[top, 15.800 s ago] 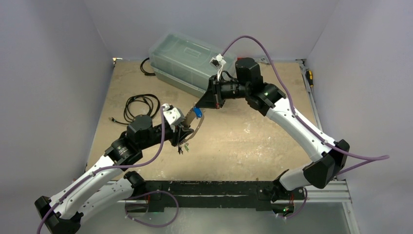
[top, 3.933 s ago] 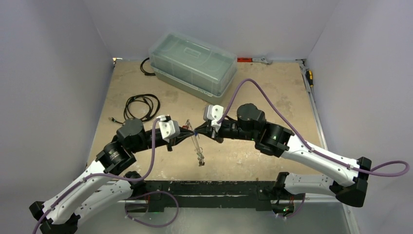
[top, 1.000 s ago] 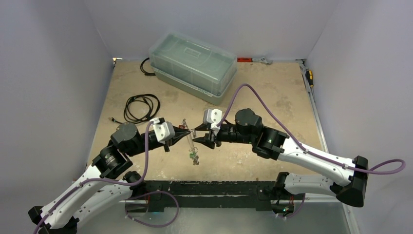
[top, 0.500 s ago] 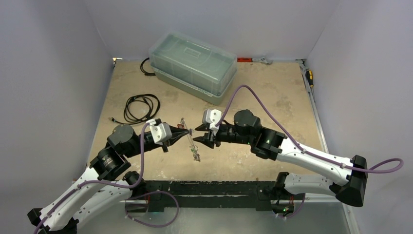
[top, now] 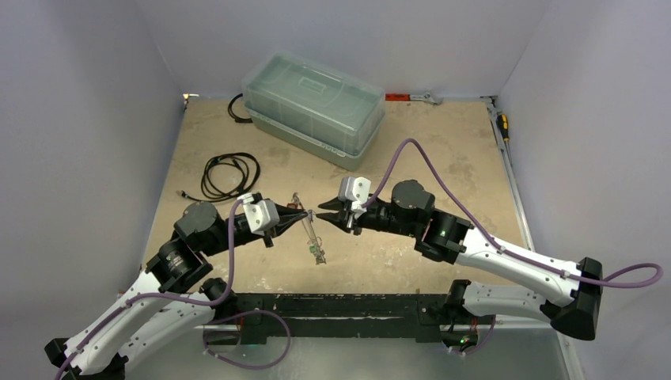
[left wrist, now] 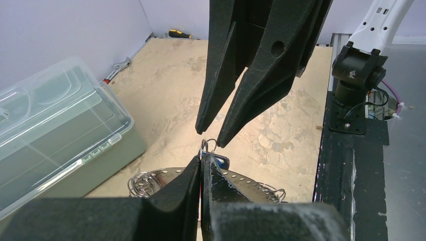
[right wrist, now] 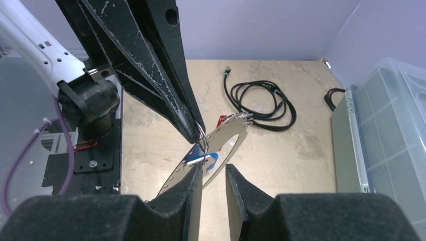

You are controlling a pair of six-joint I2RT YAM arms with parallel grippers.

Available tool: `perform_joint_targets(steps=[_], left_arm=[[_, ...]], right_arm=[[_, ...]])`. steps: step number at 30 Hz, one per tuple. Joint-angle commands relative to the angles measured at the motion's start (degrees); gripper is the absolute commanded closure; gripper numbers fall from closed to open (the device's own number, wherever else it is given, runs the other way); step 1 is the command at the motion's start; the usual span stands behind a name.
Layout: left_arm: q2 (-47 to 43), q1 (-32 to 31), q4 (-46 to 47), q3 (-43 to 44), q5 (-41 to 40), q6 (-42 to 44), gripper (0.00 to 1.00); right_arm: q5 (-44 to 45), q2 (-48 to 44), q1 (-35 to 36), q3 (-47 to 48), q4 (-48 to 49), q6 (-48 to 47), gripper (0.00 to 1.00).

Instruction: Put the keys on the keyring

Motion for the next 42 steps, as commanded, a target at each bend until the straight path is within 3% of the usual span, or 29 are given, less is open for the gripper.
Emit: perform_joint_targets(steps=[1,23,37,42], left_arm=[[-0.3,0.0,4.8,0.7,0.0,0.0,1.00],[0.3,0.2,4.7,0.6,-0.5,-0.2,1.00],[0.3,0.1,4.7,0.5,-0.1,-0.2,1.00],[0.0,0.2,4.9,0.6,-0.7,-0.3,1.00]], right_arm=[[1.0,-0.2,0.0,0.8,2.5,-1.2,0.75],[-3.1,1.1,0.0,2.0,2.3,-1.6,0.76],[-2.6,1.8,0.0,2.5,2.2,-1.6,1.00],[-2.8,2.0,0.0,1.6,1.5,-1.4,1.00]])
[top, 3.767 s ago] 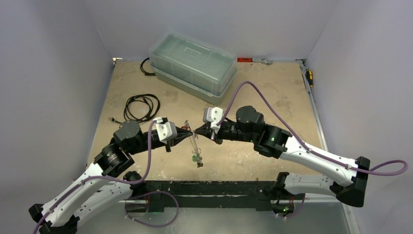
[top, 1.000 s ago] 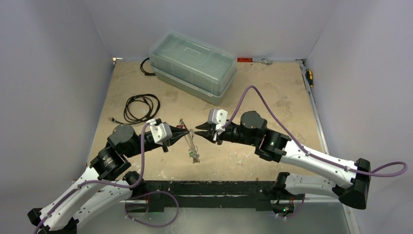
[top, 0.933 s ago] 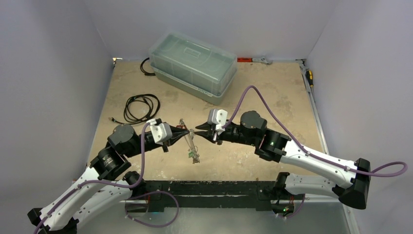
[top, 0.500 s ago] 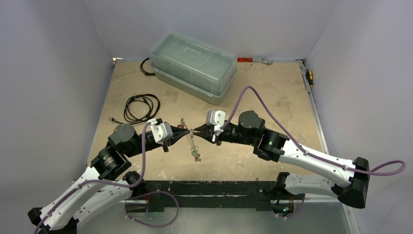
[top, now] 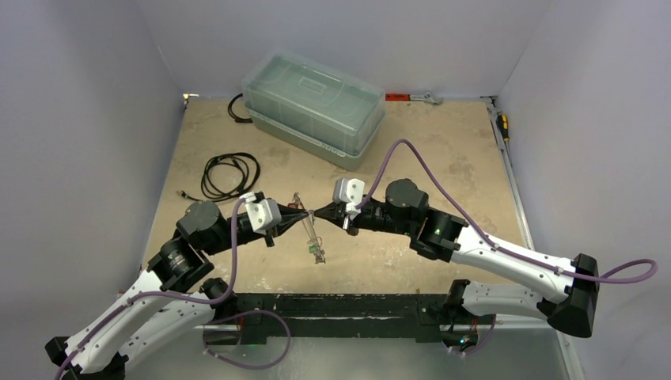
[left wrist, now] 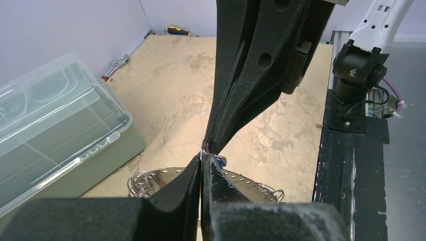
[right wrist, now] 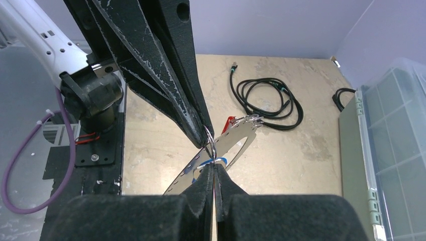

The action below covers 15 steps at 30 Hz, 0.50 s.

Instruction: Put the keys on the keyring

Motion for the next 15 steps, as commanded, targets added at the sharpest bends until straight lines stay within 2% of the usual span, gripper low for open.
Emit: perform_joint_targets(steps=[1,15], left_arm=[[-0.6,0.2,4.9,0.6,-0.7,-0.4,1.00],[-0.8,1.1,6.2,0.4,-0.7,-1.1,1.00]], right_arm=[[-1.2,0.1,0.0,1.0,1.4,0.0,1.00],[-1.6,2.5,0.1,-0.3,1.5,0.2,1.00]])
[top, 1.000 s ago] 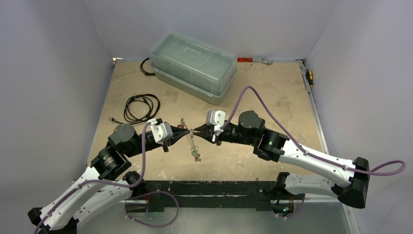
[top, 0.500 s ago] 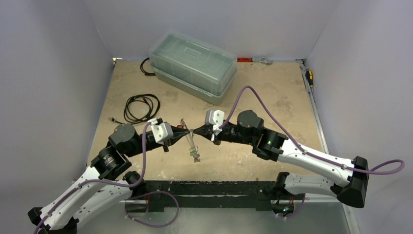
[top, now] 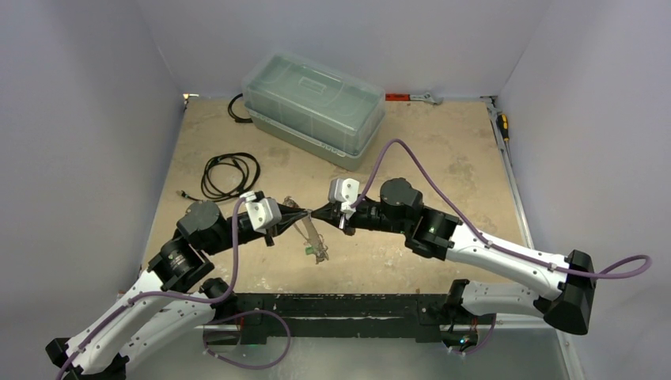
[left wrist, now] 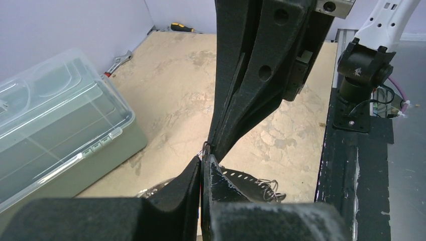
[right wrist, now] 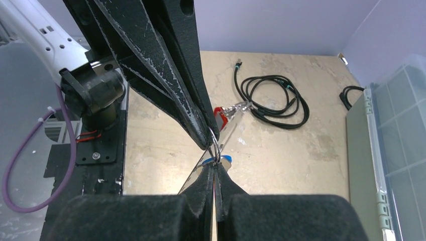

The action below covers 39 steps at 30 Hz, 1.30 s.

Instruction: Put the keys on the keyring

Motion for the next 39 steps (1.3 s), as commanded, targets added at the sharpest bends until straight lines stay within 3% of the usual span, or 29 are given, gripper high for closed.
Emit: perform_joint_targets(steps=[1,9,11,16,21,28,39], left_arm=[[-0.6,0.6,6.3,0.7,-0.5,-1.0,1.00],[-0.1,0.9,6.3,0.6,-0.9,-0.9,1.00],[0.1,1.0,6.3,0.6,-0.8,-0.9,1.00],[0.2,1.1,6.2,0.5,-0.2,-0.9,1.00],[0.0,1.1,6.3,0.4,0.7,-1.0,1.00],[0.3,1.2,6.4,0.3,2.8,-1.0,1.00],[0.0,1.1,6.4,0.2,4.6,-1.1,1.00]], right_arm=[[-0.5,0.7,0.1,-0.3,0.2,-0.1,1.00],[-2.3,-0.3,0.7,0.3,-0.7,0.1,1.00],[-2.5,-0.4,1.1,1.1,-1.5,0.1,0.94],[4.3,-2.2,1.2,1.3,-2.1,-0.4,0.67],[6.2,-5.4,1.1,1.7,-2.1,-0.6,0.59],[5.4,-5.3,1.2,4.9,-3.8,-1.6,0.59],[0.1,-0.8,1.1,9.1,-7.8,-3.1,0.73]])
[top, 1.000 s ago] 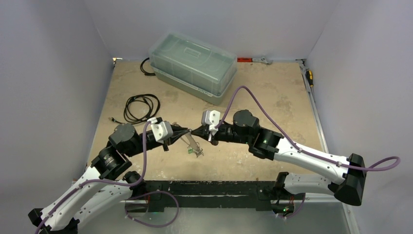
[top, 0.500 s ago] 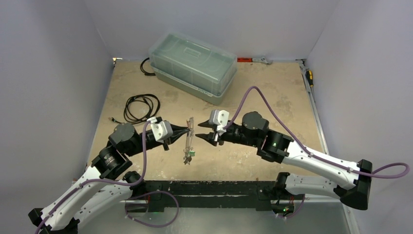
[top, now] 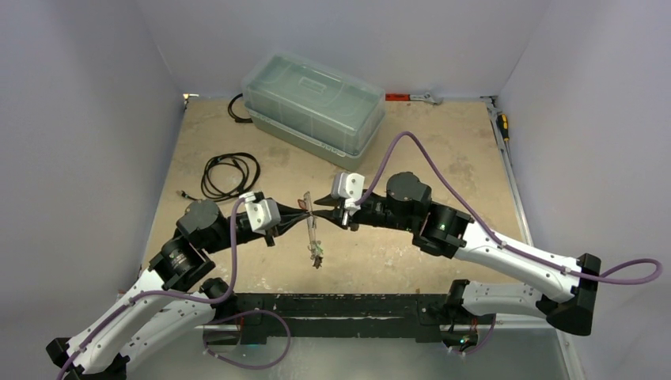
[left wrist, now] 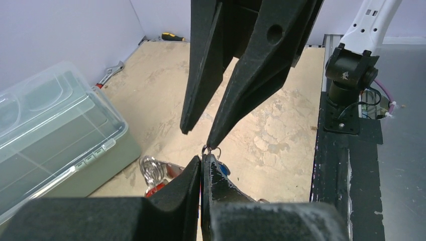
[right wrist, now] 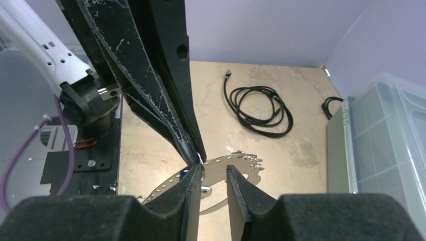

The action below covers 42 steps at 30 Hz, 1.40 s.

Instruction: Put the keys on the keyring

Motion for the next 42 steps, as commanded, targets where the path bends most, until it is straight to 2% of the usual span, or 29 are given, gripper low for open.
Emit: perform_joint_targets(steps=[1,4,6,17,20,26,31,33,34,38,39,40,41,42], left_arm=[[-0.6,0.4,4.7,0.2,1.6,-0.7,1.00],[-0.4,0.5,4.9,0.2,2.3,-0.7,1.00],[-0.4,0.4,4.9,0.1,3.0,-0.7,1.00],[-0.9,0.5,7.2,-1.5,10.9,-0.7,1.00],[-1.5,0.4,7.9,-2.0,12.6,-0.9,1.00],[-1.8,0.5,9.3,-2.7,16.9,-1.9,1.00],[0.0,0.4,8.8,-2.1,18.4,-2.7,1.00],[0.0,0.4,8.5,-1.9,18.0,-2.7,0.92],[-0.3,0.5,8.4,-1.9,17.3,-2.7,0.85],[-1.8,0.5,8.2,-1.9,12.3,-3.4,0.47],[-2.0,0.5,7.9,-1.7,10.5,-3.4,0.42],[-2.0,0.4,7.5,-1.5,8.5,-3.4,0.29],[-2.0,0.4,7.2,-1.1,6.4,-3.5,0.21],[-1.8,0.4,6.9,-0.7,3.6,-3.7,0.19]], right_arm=[[-3.2,1.2,0.2,3.1,-1.9,-1.0,0.73],[-6.0,1.7,0.2,3.4,-1.7,-1.0,0.75],[-7.0,1.9,0.1,3.7,-2.3,-0.8,0.80],[-13.3,5.2,0.1,7.4,-8.6,-1.5,0.85],[-16.5,6.1,0.2,8.6,-10.5,-1.8,0.92],[-21.0,7.4,0.1,10.1,-12.8,-1.8,1.00],[-20.2,7.9,-0.1,9.4,-11.4,-0.6,1.00],[-17.5,7.5,-0.4,8.4,-9.7,0.5,1.00],[-16.0,7.0,-0.7,7.9,-9.0,1.2,1.00],[-9.1,5.2,-1.8,5.8,-5.3,4.7,1.00],[-7.0,4.7,-2.0,5.4,-4.3,5.7,1.00],[-4.4,4.2,-2.1,5.0,-3.5,7.0,1.00],[-1.9,3.9,-2.1,4.8,-2.9,8.2,1.00],[0.3,3.5,-2.1,4.7,-2.5,9.1,1.00]])
